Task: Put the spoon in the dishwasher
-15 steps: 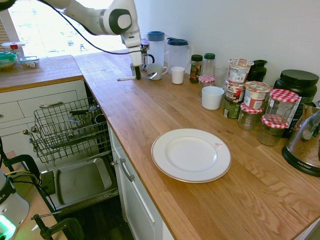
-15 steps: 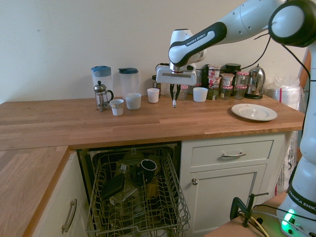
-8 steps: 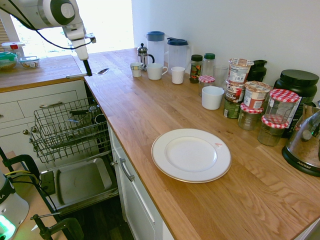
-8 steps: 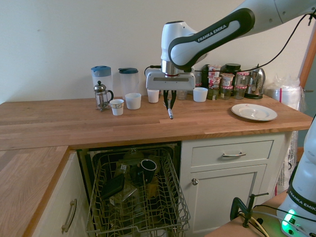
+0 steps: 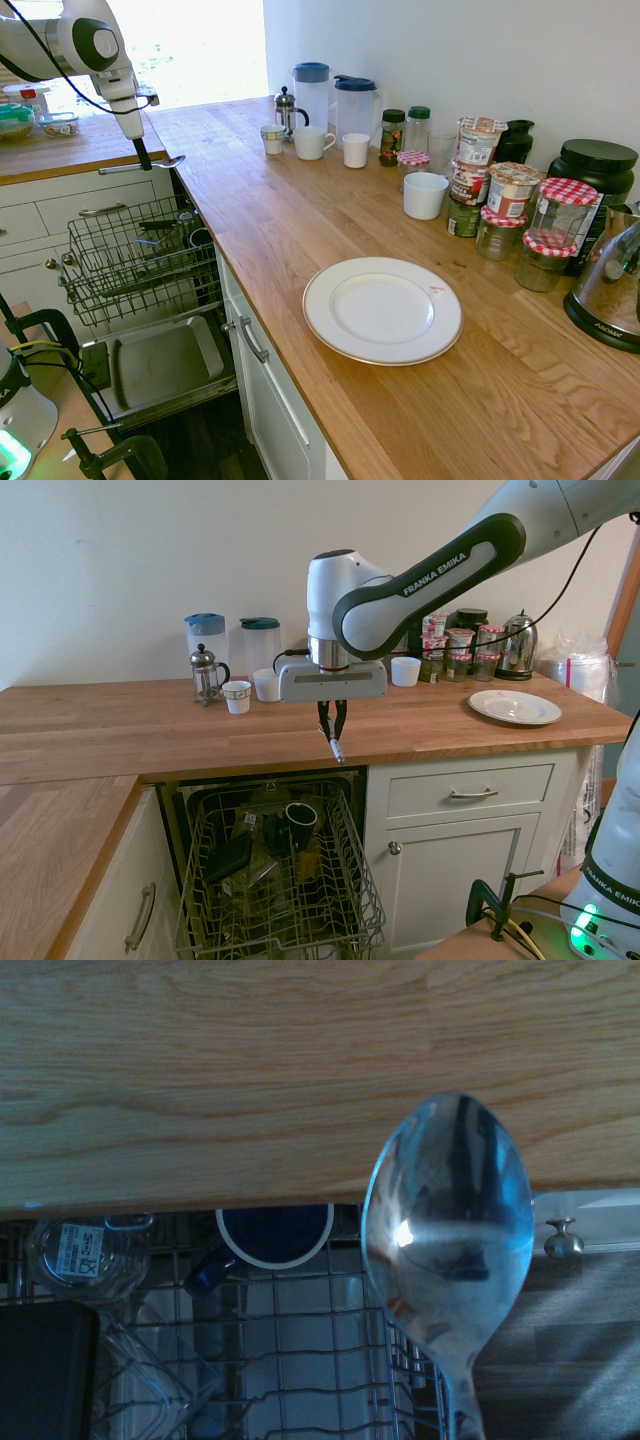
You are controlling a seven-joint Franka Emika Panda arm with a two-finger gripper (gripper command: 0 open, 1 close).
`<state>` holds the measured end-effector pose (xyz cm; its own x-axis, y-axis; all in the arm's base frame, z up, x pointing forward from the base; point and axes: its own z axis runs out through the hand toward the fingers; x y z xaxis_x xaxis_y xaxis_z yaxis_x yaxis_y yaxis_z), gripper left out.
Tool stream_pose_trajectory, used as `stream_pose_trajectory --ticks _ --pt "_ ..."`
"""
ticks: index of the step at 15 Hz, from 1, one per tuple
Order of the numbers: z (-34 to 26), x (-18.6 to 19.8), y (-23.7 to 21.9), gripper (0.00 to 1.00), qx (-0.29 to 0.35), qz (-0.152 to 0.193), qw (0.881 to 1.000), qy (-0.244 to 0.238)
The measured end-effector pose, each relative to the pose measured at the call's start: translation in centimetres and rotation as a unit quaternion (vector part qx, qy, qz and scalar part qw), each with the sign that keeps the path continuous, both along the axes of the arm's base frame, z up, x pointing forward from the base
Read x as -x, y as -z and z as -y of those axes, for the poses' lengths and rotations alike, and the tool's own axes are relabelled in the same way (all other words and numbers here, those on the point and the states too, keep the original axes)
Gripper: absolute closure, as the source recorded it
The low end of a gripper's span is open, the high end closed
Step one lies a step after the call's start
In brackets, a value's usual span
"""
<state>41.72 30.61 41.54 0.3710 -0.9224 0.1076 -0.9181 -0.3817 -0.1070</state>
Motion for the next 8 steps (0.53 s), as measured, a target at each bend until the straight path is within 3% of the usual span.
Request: stream_pose_trajectory --ticks 8 --pt "-5.7 7.2 6.9 1.00 0.019 0.026 0.999 -0.013"
